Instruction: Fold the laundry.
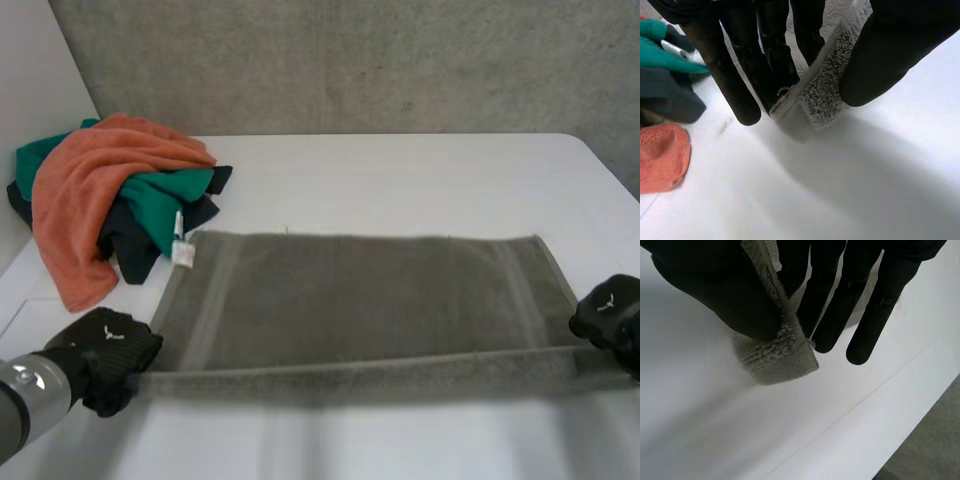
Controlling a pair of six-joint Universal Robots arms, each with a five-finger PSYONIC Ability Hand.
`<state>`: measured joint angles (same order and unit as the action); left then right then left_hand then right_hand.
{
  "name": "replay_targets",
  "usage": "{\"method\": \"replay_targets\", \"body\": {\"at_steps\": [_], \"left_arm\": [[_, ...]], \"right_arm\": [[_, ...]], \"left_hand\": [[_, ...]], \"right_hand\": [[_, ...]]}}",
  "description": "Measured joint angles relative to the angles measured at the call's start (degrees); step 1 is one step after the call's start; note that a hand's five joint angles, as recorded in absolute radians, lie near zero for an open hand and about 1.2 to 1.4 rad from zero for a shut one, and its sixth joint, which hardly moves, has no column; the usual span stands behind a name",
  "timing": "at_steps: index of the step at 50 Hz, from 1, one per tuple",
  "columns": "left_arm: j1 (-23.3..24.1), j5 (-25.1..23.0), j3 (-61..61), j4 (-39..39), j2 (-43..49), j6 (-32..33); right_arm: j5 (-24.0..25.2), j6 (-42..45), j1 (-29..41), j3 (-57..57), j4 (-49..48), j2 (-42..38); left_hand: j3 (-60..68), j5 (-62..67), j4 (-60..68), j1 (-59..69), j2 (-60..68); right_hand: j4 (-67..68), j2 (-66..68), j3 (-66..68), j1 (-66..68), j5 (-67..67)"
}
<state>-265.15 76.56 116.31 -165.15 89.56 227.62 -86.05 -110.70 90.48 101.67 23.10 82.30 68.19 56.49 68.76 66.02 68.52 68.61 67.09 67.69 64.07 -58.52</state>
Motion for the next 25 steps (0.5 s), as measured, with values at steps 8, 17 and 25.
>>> {"method": "replay_targets", "body": {"at_steps": [8, 17, 25], "left_arm": [[4.5, 0.2, -8.0, -13.4, 10.3, -0.6], [10.2, 0.8, -24.8, -26.6, 27.0, -3.5], [13.0, 4.4, -41.5, -28.5, 39.7, -4.6]], "right_arm": [[-0.5, -6.2, 0.4, -3.9, -11.7, -6.6], [-3.4, -12.9, 3.2, -15.1, -23.8, -20.1], [-5.7, -13.0, 5.3, -23.9, -30.5, -28.2]], "left_hand": [[0.0, 0.0, 0.0, 0.0, 0.0], [0.0, 0.0, 0.0, 0.0, 0.0], [0.0, 0.0, 0.0, 0.0, 0.0]], "right_hand": [[0.0, 0.0, 0.0, 0.0, -0.3], [0.0, 0.0, 0.0, 0.0, -0.8], [0.0, 0.0, 0.0, 0.0, -0.8]]}}
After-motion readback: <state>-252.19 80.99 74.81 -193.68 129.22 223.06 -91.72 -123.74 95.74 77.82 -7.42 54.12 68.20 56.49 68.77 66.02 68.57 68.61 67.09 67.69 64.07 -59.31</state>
